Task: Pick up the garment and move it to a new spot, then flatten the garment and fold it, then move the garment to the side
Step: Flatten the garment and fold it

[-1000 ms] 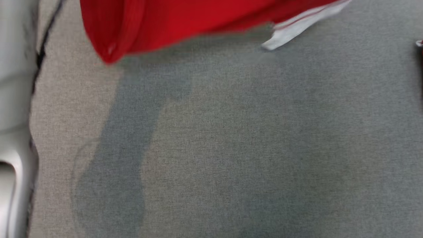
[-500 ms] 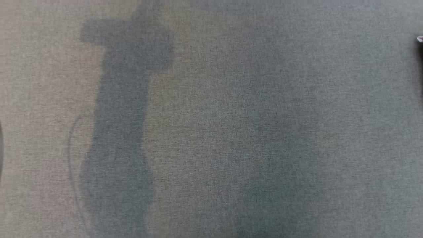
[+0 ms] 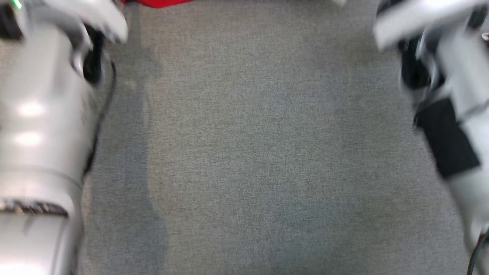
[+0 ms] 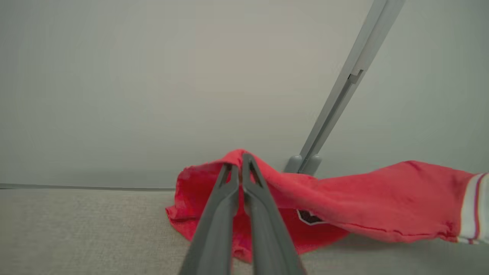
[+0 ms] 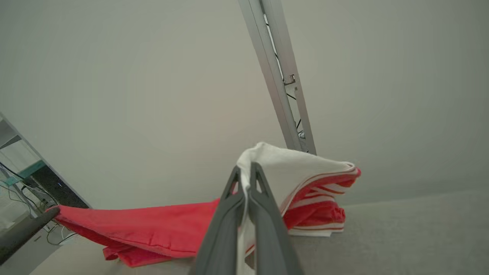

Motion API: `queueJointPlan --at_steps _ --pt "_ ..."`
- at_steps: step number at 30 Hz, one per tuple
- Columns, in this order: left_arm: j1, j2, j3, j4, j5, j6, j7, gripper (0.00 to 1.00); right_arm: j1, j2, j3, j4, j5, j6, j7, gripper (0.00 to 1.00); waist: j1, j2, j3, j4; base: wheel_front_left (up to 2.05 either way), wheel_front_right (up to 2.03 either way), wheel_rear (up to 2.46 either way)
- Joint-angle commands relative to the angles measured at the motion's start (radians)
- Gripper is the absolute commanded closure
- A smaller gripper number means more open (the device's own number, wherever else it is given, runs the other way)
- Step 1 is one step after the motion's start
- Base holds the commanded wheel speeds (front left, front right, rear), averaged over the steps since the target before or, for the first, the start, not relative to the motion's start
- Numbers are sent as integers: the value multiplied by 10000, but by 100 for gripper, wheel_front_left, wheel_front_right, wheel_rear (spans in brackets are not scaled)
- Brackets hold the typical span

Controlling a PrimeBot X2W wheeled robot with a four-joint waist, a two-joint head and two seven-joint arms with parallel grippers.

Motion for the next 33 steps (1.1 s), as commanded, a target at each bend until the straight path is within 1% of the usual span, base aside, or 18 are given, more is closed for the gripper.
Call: queueJointPlan --at_steps 1,2,4,6,9,11,12,15,18,19,21,24,28,31,33 --pt "431 45 156 -392 -48 -49 -32 100 689 -74 -98 -257 226 5 -42 100 0 0 -147 82 0 0 0" --pt "1035 117 157 -756 55 -55 -33 100 1434 -100 -137 -592 273 6 -41 100 0 0 -255 69 0 0 0" --pt "2192 13 28 -1382 294 -70 -26 100 2766 -149 -485 -1336 477 5 -42 100 0 0 -481 108 0 0 0" --pt "3174 8 333 -2008 181 -52 -30 100 4082 -147 -767 -1926 511 5 -43 100 0 0 -746 97 0 0 0" --pt "4674 -104 553 -3085 347 9 -30 100 5772 -88 -1347 -2854 690 5 -44 100 0 0 -1156 136 0 0 0" --pt "5680 -134 761 -3816 418 109 -29 100 6829 -57 -1364 -3388 686 6 -44 100 0 0 -1439 124 0 0 0" --pt "6152 -156 872 -4247 418 123 -31 100 7313 -74 -1395 -3652 723 5 -45 100 0 0 -1565 125 0 0 0" --pt "7603 -256 760 -5346 669 192 -29 100 8614 -120 -1579 -4365 844 6 -45 100 0 0 -1900 191 0 0 0" --pt "9028 -230 736 -6394 740 440 -7 100 9754 -221 -1728 -5078 781 5 -45 100 0 0 -2216 189 0 0 0" --pt "9028 -230 736 -6394 740 440 -7 100 9754 -221 -1728 -5078 781 5 -45 100 0 0 -2216 189 0 0 0" --pt "9873 -210 771 -7322 715 650 125 100 10416 -264 -1809 -5487 683 5 -44 100 0 0 -2396 233 0 0 0" --pt "11316 -126 785 -8948 700 1048 641 100 11383 -291 -1979 -6104 558 5 154 100 0 0 -2688 361 0 0 0" --pt "12908 -14 727 -11292 781 1592 1603 100 12797 -156 -2567 -7054 265 5 972 100 0 0 -2939 542 0 0 0" --pt "14079 -87 847 -12783 546 2068 2267 100 13765 110 -3174 -7916 -68 5 1723 100 0 0 -3184 503 0 0 0" --pt "14675 -1 940 -13647 571 2361 2671 100 14336 315 -3593 -8459 -398 5 2310 100 0 0 -3279 460 0 0 0"
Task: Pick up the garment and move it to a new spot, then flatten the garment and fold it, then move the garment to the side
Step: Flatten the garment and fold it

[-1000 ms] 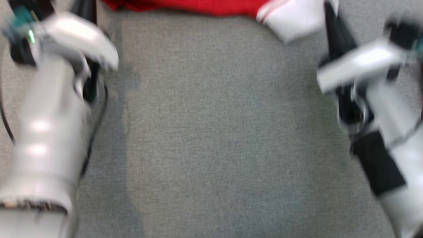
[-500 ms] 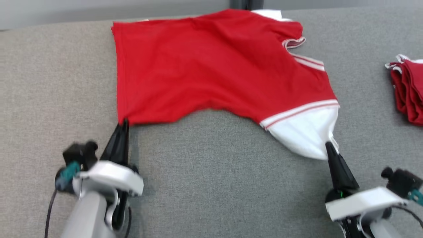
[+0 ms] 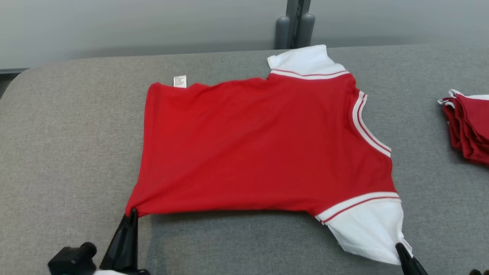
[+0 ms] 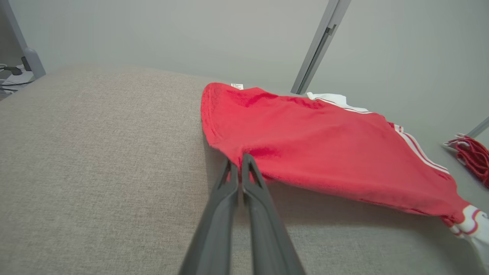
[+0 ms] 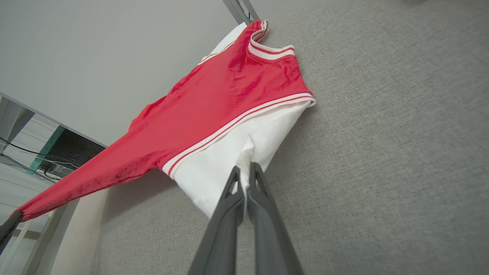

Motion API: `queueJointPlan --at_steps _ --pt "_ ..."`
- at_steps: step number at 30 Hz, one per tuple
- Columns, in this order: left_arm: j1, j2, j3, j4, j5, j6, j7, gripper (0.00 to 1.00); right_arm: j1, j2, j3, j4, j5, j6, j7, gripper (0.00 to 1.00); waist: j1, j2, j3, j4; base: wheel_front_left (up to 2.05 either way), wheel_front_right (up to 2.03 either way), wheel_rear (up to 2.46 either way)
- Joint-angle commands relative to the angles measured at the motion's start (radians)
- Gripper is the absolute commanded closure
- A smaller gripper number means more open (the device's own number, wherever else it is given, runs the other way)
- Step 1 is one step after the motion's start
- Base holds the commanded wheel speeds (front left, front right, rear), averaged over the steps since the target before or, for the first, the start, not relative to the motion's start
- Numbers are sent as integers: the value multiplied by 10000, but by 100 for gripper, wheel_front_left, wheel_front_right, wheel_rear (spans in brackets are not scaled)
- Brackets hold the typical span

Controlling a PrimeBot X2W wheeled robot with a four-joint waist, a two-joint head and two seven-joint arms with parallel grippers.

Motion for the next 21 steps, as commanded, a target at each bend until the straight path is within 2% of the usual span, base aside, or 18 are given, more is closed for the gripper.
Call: queueJointPlan --at_steps 1,7,10,17,21 --pt "275 127 129 -430 -28 136 191 100 316 85 -256 -368 -216 5 317 100 1 0 -95 -57 0 0 0" --pt "1302 396 365 -2233 162 769 1267 100 1493 549 -1274 -1945 -647 5 1874 100 1 0 -137 -74 0 0 0" --pt "1530 551 409 -2608 265 965 1768 100 1437 670 -1598 -2466 -682 5 2174 100 1 0 -81 -176 0 0 0" --pt "1056 801 182 -2493 -30 725 2659 100 741 727 -1872 -2429 -699 5 2109 100 1 0 160 -264 0 0 0" --pt "399 1017 157 -2164 -389 435 3167 100 -431 727 -1799 -2117 -1041 5 1937 100 1 0 389 -306 0 0 0"
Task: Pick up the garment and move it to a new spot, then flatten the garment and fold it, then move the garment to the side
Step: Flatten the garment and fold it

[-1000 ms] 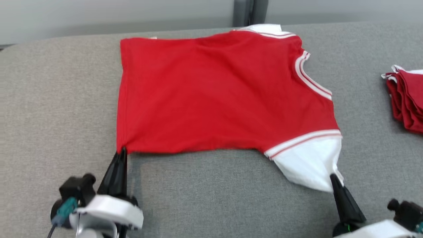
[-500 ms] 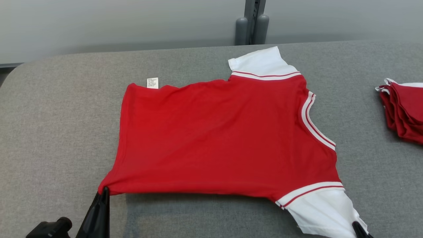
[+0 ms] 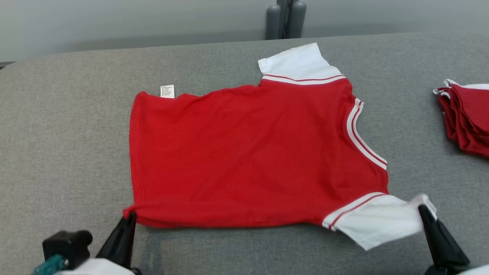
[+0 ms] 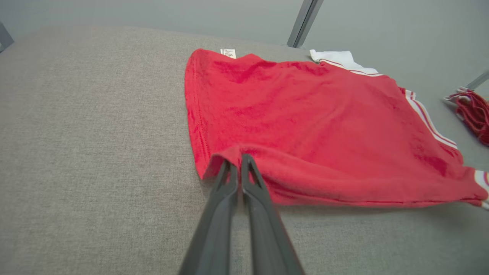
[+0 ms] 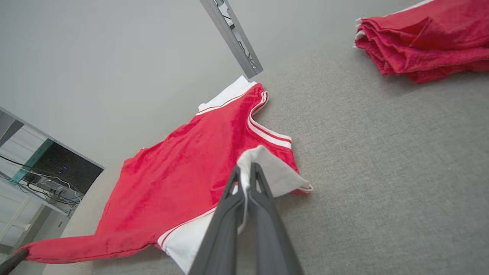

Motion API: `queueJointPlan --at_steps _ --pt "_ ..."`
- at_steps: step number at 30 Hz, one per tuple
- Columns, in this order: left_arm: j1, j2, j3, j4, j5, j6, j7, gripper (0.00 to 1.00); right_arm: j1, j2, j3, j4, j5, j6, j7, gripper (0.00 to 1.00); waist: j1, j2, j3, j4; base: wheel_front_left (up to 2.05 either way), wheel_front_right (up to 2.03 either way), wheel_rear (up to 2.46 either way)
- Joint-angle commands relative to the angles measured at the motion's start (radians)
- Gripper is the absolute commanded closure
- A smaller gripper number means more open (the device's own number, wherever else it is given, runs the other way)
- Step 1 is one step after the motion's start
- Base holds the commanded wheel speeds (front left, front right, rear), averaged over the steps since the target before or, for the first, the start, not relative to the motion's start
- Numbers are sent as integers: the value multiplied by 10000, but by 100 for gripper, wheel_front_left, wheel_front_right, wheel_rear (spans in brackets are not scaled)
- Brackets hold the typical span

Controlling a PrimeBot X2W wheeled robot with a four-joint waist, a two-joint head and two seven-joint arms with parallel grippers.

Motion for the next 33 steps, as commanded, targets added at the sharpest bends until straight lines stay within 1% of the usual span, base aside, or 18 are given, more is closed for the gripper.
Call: queueJointPlan --at_steps 1,4,7,9,13,19,22,25,26,27,28,29,33 --pt "-445 119 73 95 -103 -105 48 100 -527 -24 60 124 -123 6 -139 100 0 0 119 -7 0 0 0" --pt "-1060 245 121 401 -214 -235 210 100 -1474 -99 254 496 -383 5 -390 100 0 0 336 -16 0 0 0" --pt "-1650 348 157 738 -263 -339 271 100 -2533 -317 550 1021 -524 5 -684 100 0 0 588 -15 0 0 0" --pt "-1828 360 159 853 -292 -364 292 100 -2818 -371 669 1243 -525 6 -772 100 0 0 664 -7 0 0 0" --pt "-2461 346 144 1396 -462 -529 210 100 -4015 -745 958 2263 -518 5 -1269 100 0 0 881 80 0 0 0" --pt "-3288 201 52 2265 -595 -716 -90 100 -5539 -1104 1237 3982 -217 5 -2093 100 0 0 1385 224 0 0 0" --pt "-3606 66 -4 2768 -687 -826 -283 100 -6172 -1153 1557 4843 94 5 -2329 100 0 0 1668 274 0 0 0" --pt "-3891 -77 -77 3272 -825 -1035 -594 100 -6650 -1257 1864 5615 346 5 -2591 100 0 0 1877 337 0 0 0" --pt "-3986 -100 -76 3408 -842 -1117 -770 72 -6772 -1280 1980 5802 394 5 -2713 92 0 0 1923 355 0 0 0" --pt "-4024 -110 -72 3567 -836 -1160 -926 0 -6856 -1309 2131 5945 450 5 -2834 60 0 0 1951 366 0 0 0" --pt "-4057 -158 -82 3689 -832 -1236 -1136 0 -6921 -1351 2274 6033 509 5 -3007 6 0 0 1969 375 0 0 0" --pt "-4113 -217 -55 3755 -836 -1298 -1401 0 -6934 -1389 2399 6093 530 5 -3170 0 0 0 1978 380 0 0 0" --pt "-4112 -360 23 4017 -536 -1291 -2598 0 -6759 -1545 2861 5922 263 5 -3922 0 0 0 1925 349 0 0 0"
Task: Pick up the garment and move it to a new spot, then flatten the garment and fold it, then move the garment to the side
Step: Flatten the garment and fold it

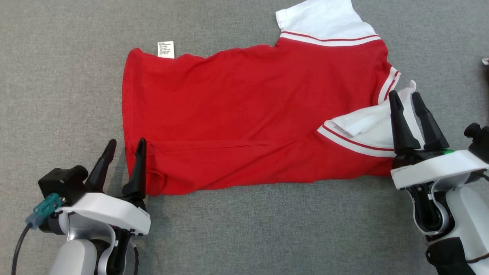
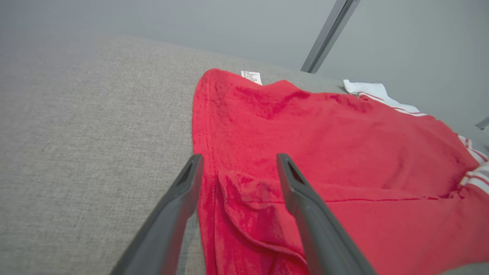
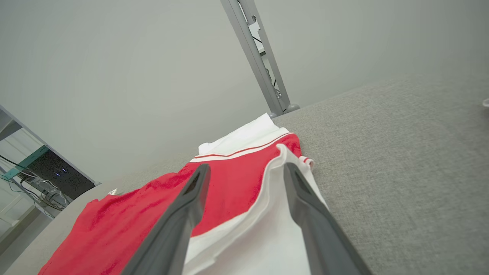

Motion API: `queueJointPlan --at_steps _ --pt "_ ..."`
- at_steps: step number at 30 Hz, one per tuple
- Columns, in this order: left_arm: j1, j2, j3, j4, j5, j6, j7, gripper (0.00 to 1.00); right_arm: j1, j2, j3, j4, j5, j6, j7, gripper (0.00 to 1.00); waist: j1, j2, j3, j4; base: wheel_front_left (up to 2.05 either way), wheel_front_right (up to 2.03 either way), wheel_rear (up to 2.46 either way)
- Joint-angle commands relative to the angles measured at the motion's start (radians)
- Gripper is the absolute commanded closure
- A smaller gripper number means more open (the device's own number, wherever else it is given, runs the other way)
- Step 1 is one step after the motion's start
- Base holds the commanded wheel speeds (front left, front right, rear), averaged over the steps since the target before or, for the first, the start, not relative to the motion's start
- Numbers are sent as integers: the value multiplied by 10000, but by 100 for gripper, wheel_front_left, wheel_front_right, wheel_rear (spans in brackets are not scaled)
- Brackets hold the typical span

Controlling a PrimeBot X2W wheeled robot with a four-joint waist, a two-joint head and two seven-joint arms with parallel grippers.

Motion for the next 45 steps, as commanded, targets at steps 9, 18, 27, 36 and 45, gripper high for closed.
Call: queueJointPlan --at_steps 9,18,27,36,45 --pt "1 -512 282 403 1117 382 -3357 0 1516 364 -1307 -2254 -3597 5 -540 0 0 0 -566 -10 0 0 0" --pt "929 -855 816 -76 2315 357 -3500 0 3641 960 -2005 -3407 -5010 5 -546 0 0 0 -1543 -84 0 0 0" --pt "1725 -983 847 380 2609 55 -3504 0 4400 1204 -2068 -3320 -5072 5 -547 0 0 0 -2025 -176 0 0 0" --pt "1429 -1026 774 895 2791 -166 -3505 0 4261 1304 -2070 -3123 -4937 5 -548 0 0 0 -2019 -128 0 0 0" --pt "997 -904 361 2246 2639 -748 -3276 0 3642 941 -2159 -1215 -4903 3 -548 0 0 0 -1627 -153 0 0 0"
